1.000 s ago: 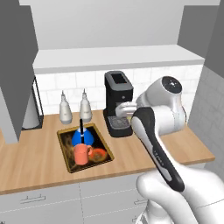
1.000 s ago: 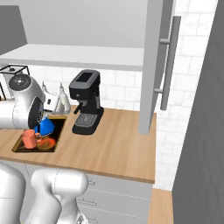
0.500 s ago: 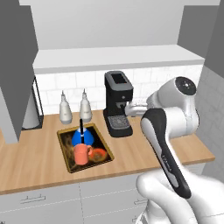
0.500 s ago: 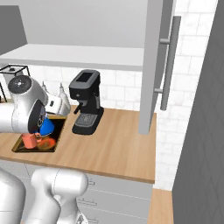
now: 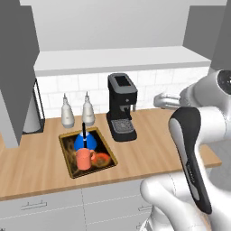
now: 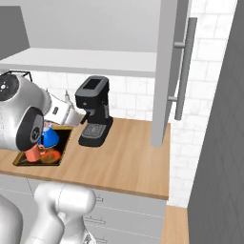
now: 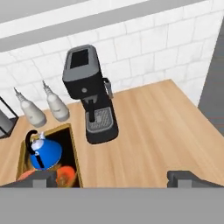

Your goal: Pick the kettle from the counter and place it on the tray. Then pick the mug from the cabinet and place it on the tray. Then close the cabinet doors.

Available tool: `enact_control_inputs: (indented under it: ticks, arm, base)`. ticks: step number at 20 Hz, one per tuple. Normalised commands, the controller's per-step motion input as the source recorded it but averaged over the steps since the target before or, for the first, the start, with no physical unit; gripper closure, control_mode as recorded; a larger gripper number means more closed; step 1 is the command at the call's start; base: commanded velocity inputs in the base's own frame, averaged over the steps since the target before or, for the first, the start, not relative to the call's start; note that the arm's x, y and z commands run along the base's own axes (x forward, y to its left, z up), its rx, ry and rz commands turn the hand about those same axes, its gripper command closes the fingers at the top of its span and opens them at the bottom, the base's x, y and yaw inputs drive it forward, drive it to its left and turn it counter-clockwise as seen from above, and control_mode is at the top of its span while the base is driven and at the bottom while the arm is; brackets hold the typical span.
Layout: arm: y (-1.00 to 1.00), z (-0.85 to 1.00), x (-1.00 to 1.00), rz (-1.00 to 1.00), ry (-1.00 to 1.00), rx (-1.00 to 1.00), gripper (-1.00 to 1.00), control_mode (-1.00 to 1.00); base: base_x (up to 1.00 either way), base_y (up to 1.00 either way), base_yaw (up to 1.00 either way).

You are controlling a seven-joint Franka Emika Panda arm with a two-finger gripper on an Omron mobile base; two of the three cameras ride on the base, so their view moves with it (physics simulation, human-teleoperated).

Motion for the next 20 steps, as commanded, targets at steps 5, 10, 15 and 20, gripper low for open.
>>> enact_control_inputs:
  ticks: [5, 10, 15, 20]
  arm:
    - [-0.51, 0.18, -0.17, -0.09, 0.01, 0.10, -1.00, -1.00]
    - [-0.80, 0.25, -0.44, 0.07, -0.12, 0.53, -1.00, -1.00]
    - [-0.70, 0.60, -0.62, 0.00, -0.24, 0.41, -1.00, -1.00]
    - [-0.54, 0.34, -0.38, -0.05, -0.06, 0.11, -1.00, -1.00]
  base:
    - [0.00, 0.00, 0.00]
    - [0.00, 0.00, 0.00]
    - [0.00, 0.00, 0.00]
    - [0.00, 0.00, 0.00]
